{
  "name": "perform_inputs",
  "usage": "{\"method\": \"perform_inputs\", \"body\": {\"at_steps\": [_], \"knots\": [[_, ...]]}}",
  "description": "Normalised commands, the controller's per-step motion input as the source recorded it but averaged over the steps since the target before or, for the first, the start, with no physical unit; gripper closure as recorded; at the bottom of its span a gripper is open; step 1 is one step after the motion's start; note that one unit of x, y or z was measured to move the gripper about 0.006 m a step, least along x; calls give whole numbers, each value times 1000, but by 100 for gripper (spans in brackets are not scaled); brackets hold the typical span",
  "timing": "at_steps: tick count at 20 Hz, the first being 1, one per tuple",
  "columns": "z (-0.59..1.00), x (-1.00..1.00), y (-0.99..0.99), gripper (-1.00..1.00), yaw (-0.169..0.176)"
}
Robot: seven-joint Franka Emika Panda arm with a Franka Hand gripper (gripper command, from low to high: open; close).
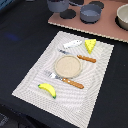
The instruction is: Interact with the objects in diverse but meaningful ways.
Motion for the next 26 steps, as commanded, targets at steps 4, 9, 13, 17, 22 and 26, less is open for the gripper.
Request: {"method": "perform_inputs", "body": {"at_steps": [4, 9, 13, 17, 22, 26], "knots": [[4, 410, 358, 100, 0], [6, 398, 295, 100, -5], [3, 327, 221, 100, -18], [-22, 194, 86, 100, -19], [-49, 110, 79, 100, -5], [-136, 20, 98, 100, 0]]}}
